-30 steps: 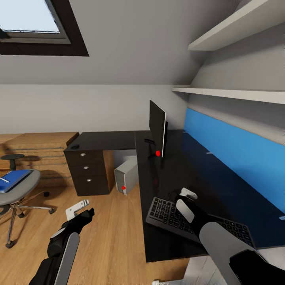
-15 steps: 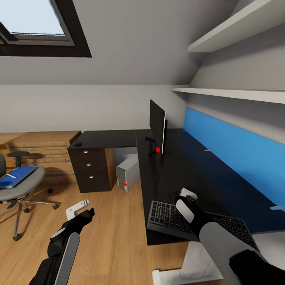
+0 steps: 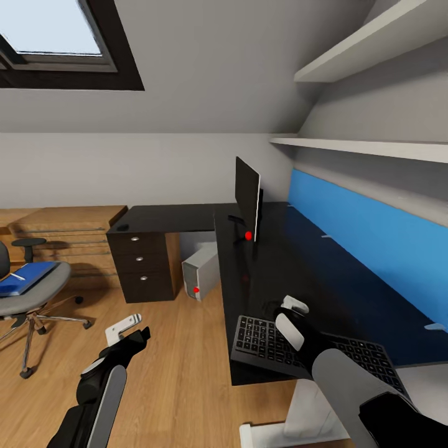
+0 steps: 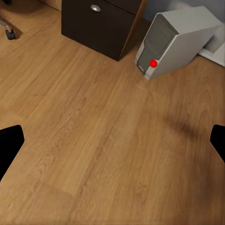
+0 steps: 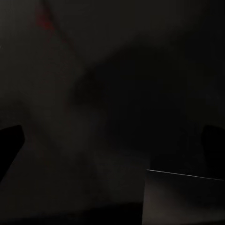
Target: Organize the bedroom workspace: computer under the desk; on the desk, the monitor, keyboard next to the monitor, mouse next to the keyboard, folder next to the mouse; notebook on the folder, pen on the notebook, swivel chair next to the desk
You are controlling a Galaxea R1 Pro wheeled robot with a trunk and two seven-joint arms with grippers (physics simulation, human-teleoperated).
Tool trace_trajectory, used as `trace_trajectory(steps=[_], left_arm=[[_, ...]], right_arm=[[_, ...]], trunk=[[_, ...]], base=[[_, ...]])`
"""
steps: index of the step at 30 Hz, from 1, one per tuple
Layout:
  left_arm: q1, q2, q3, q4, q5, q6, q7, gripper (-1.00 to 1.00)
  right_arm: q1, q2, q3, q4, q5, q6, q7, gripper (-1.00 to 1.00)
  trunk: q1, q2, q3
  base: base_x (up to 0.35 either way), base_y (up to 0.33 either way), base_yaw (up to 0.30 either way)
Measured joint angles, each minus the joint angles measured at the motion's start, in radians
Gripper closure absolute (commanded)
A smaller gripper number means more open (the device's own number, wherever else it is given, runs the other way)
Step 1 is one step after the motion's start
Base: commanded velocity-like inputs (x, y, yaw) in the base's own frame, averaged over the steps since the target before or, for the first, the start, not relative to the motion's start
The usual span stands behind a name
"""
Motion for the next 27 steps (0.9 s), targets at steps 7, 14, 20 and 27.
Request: trace_trajectory(steps=[7, 14, 20, 27], left_arm=[[0.000, 0.000, 0.000, 0.001, 0.000, 0.000, 0.000, -1.00], [0.000, 0.000, -0.001, 0.001, 0.000, 0.000, 0.000, -1.00], [0.000, 0.000, -0.008, 0.005, 0.000, 0.000, 0.000, -1.00], [0.000, 0.000, -0.016, 0.007, 0.000, 0.000, 0.001, -1.00]], right_arm=[[0.000, 0.001, 0.000, 0.000, 0.000, -0.001, 0.000, -1.00], [0.000, 0.001, 0.002, 0.002, 0.003, -0.003, -0.001, -1.00], [0.001, 0.001, 0.001, 0.004, -0.012, -0.003, -0.003, -1.00], [0.001, 0.002, 0.003, 0.002, -0.011, -0.003, -0.003, -1.00]], trunk=[[0.000, 0.000, 0.000], [0.000, 0.000, 0.000], [-0.023, 0.042, 0.019], [-0.050, 0.091, 0.040]], base=[[0.000, 0.000, 0.000], [0.000, 0.000, 0.000], [0.000, 0.000, 0.000], [0.000, 0.000, 0.000]])
